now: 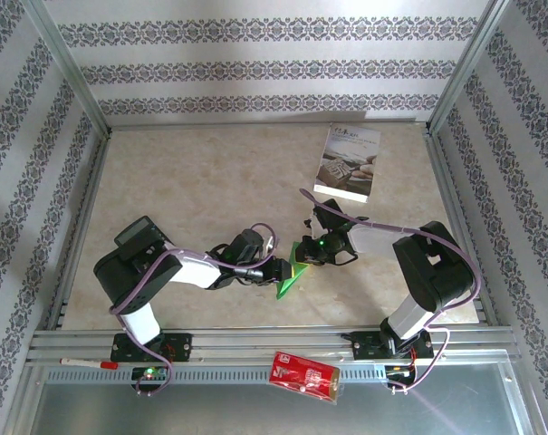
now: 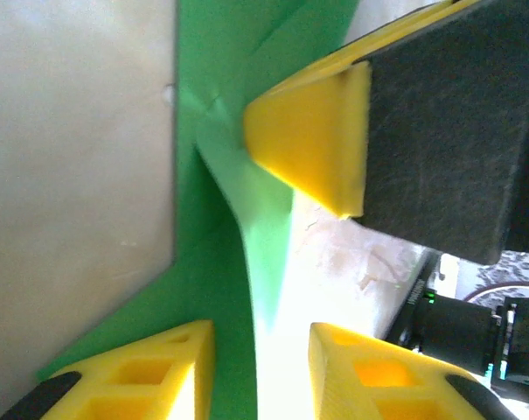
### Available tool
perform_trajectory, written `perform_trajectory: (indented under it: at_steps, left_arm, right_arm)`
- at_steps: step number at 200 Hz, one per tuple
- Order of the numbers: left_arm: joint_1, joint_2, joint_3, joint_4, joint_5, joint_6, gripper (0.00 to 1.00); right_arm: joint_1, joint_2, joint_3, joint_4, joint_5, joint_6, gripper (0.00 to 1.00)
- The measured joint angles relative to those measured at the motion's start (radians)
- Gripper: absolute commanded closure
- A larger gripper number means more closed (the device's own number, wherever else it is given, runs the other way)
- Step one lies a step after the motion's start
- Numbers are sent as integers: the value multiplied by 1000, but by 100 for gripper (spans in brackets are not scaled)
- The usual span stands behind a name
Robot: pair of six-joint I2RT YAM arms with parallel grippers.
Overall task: Fold a paper plane with a square sheet of paper (pick it up from the middle)
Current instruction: Fold the wing for the fifth time at the center of the table.
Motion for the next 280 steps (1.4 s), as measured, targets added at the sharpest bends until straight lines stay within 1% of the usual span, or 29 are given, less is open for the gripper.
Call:
perform_trajectory:
  at_steps: [21, 57, 98, 127, 146, 186, 205, 255, 271, 280]
  left_arm:
    - [1, -46, -3, -85, -23, 14, 66]
    - [7, -139, -29, -176, -50, 21, 67]
    - [8, -185, -28, -227, -61, 27, 68]
    - [8, -193, -28, -256, -59, 38, 68]
    - [8, -193, -23, -281, -59, 48, 71]
    - [26, -193, -19, -327, -69, 49, 71]
    - [27, -191, -14, -340, -69, 48, 74]
    - [27, -139, 33, -349, -49, 50, 86]
    - [27, -130, 40, -336, -34, 49, 86]
    - [27, -130, 40, -324, -25, 49, 84]
  right_arm:
    - [0, 2, 0, 1, -1, 0, 84]
    - [0, 2, -1, 4, -4, 0, 84]
    - [0, 2, -1, 5, -5, 0, 84]
    - [0, 2, -4, 9, -6, 0, 84]
    - [-2, -2, -15, 28, -9, 0, 84]
    - [-7, -14, -39, 65, -23, 1, 84]
    - [-7, -21, -49, 79, -23, 0, 84]
    - [-7, -39, -79, 121, -27, 4, 84]
    - [-7, -44, -87, 131, -26, 5, 84]
    - [-7, -48, -91, 133, -26, 5, 84]
